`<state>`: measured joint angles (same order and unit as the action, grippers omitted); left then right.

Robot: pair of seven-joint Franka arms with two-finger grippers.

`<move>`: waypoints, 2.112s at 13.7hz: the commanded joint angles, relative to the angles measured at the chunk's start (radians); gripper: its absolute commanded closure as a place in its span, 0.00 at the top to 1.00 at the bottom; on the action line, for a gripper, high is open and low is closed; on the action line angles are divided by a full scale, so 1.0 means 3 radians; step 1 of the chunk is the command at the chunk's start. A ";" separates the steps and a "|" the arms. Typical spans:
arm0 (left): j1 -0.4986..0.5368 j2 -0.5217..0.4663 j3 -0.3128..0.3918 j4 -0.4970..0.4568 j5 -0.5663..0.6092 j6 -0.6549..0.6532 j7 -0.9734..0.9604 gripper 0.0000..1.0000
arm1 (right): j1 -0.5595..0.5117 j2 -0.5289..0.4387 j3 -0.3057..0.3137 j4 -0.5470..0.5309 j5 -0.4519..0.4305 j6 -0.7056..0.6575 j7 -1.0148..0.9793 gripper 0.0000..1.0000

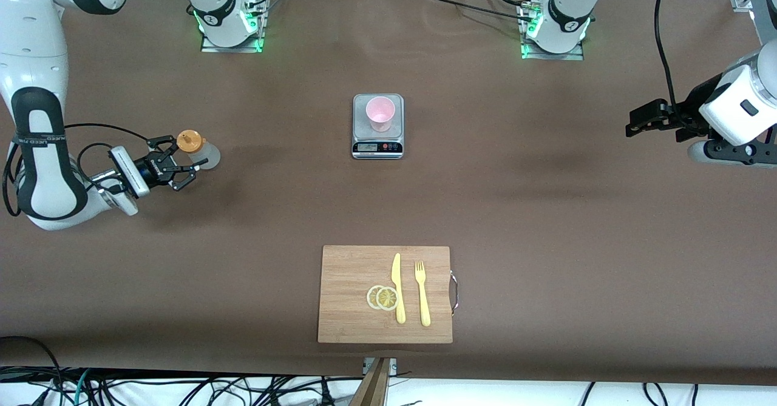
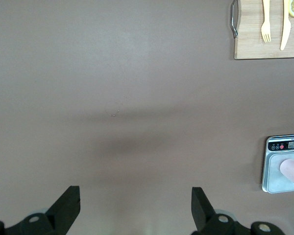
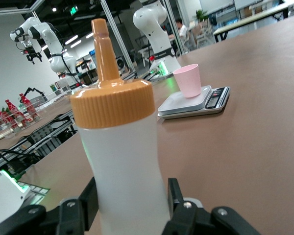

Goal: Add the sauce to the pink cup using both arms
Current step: 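Lift the squeeze bottle with the right gripper and tilt it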

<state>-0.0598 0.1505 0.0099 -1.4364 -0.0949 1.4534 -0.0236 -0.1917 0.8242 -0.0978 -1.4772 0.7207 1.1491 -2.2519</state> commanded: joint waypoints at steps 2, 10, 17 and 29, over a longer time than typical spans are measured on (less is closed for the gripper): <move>-0.0005 -0.0011 -0.0007 0.0012 0.0071 -0.0028 0.0068 1.00 | 0.0127 -0.0063 0.0029 0.0245 0.0006 -0.0123 0.0357 0.60; -0.0005 -0.0011 -0.0007 0.0012 0.0071 -0.0028 0.0068 1.00 | 0.0306 -0.0089 0.0019 0.0460 -0.0152 -0.0154 0.0802 0.61; -0.0005 -0.0011 -0.0007 0.0012 0.0066 -0.0028 0.0068 1.00 | 0.0470 -0.0191 -0.0001 0.0460 -0.0321 -0.0093 0.0890 0.61; -0.0005 -0.0011 -0.0007 0.0012 0.0066 -0.0028 0.0063 1.00 | 0.0935 -0.0999 -0.0037 -0.0240 -0.0709 0.0567 0.1488 0.61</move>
<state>-0.0598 0.1505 0.0099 -1.4364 -0.0949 1.4534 -0.0236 0.0563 0.5950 -0.1042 -1.4694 0.5320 1.2826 -1.8371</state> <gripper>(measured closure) 0.000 0.392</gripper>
